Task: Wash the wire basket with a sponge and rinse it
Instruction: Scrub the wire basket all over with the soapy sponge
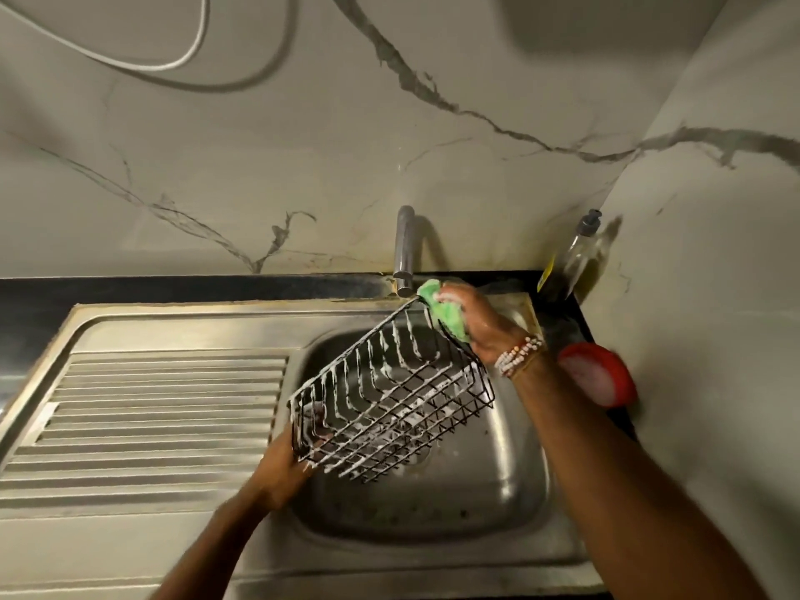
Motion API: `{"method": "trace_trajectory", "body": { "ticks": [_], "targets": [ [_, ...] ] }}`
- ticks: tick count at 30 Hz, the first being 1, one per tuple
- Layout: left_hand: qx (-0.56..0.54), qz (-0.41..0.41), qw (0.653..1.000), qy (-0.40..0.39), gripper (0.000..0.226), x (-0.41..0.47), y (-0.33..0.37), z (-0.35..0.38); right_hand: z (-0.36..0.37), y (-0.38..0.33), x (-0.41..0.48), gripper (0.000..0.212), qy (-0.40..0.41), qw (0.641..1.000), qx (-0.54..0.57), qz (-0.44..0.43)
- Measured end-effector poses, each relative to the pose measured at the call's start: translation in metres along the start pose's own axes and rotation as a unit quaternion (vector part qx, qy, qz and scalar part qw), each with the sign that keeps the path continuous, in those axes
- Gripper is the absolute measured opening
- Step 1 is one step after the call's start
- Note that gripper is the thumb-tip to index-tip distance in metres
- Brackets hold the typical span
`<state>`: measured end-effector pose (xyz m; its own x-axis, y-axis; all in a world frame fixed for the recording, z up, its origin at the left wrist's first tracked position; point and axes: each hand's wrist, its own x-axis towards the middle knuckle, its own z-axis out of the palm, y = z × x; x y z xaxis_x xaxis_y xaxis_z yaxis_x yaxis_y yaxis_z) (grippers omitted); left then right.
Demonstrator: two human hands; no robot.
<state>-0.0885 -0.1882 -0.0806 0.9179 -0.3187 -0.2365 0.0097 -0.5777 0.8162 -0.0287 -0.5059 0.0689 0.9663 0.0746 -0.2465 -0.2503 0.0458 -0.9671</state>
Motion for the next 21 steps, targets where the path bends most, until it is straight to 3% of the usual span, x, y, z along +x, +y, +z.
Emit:
{"method": "trace_trajectory", "body": {
  "ticks": [2, 5, 8, 10, 12, 15, 16, 18, 20, 21],
  "targets": [
    [0.083, 0.011, 0.996, -0.044, 0.051, 0.000, -0.001, -0.011, 0.004, -0.010, -0.001, 0.030, 0.000, 0.999, -0.045, -0.014],
    [0.074, 0.041, 0.996, 0.030, 0.076, 0.011, 0.003, -0.023, 0.005, -0.017, -0.002, 0.031, -0.002, 0.994, -0.107, -0.026],
    [-0.104, 0.055, 0.985, 0.125, 0.039, 0.017, 0.076, -0.018, 0.013, -0.018, -0.001, 0.031, -0.019, 0.979, -0.203, -0.023],
    [-0.165, 0.049, 0.980, 0.100, 0.025, 0.019, 0.130, -0.006, 0.023, -0.019, 0.000, 0.035, -0.035, 0.965, -0.259, -0.027],
    [-0.179, 0.051, 0.977, 0.101, 0.032, 0.029, 0.161, 0.011, 0.031, -0.019, 0.000, 0.030, -0.043, 0.952, -0.301, -0.039],
    [-0.270, 0.030, 0.950, 0.156, 0.073, 0.044, 0.164, 0.023, 0.044, -0.020, -0.005, 0.022, 0.009, 0.929, -0.354, -0.107],
    [-0.288, 0.010, 0.943, 0.166, 0.083, 0.048, 0.159, 0.025, 0.047, -0.018, -0.009, 0.024, 0.053, 0.904, -0.388, -0.171],
    [-0.302, -0.027, 0.937, 0.176, 0.069, 0.050, 0.157, 0.026, 0.053, -0.006, -0.021, 0.027, 0.134, 0.795, -0.499, -0.319],
    [-0.336, -0.050, 0.920, 0.193, 0.040, 0.049, 0.159, 0.027, 0.057, 0.014, -0.032, 0.027, 0.109, 0.699, -0.591, -0.388],
    [-0.339, -0.059, 0.917, 0.200, 0.037, 0.049, 0.160, 0.026, 0.058, 0.025, -0.039, 0.028, 0.082, 0.684, -0.611, -0.390]
  ]
}}
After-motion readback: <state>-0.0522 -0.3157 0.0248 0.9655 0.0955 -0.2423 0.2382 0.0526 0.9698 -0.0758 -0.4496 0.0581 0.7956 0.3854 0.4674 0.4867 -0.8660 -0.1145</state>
